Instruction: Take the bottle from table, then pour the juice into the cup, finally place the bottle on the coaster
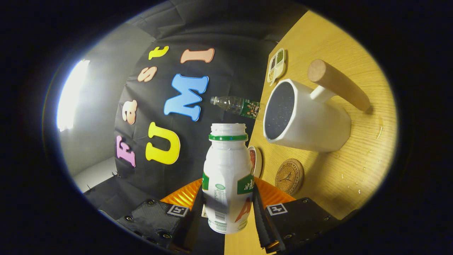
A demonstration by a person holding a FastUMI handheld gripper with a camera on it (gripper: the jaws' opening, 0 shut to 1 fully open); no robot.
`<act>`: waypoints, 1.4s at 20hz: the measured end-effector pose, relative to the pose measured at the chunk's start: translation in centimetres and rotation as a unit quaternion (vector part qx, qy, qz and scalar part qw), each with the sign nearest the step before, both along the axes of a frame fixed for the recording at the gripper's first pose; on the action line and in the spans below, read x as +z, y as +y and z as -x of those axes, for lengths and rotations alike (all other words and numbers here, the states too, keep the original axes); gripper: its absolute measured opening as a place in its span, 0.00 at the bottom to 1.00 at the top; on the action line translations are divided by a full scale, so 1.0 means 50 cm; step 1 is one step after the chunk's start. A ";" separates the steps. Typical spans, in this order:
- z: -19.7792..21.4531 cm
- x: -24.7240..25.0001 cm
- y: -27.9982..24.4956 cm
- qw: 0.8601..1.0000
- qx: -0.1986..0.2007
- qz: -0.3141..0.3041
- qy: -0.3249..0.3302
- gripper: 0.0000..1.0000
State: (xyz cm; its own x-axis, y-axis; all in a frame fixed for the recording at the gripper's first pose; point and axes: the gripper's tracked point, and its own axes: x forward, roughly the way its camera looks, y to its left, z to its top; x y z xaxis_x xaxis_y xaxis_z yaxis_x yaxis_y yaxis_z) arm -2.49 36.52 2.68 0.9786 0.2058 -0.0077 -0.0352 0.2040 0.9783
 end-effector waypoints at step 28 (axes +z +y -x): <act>-0.027 0.040 -0.008 0.993 -0.022 -0.118 -0.009 0.65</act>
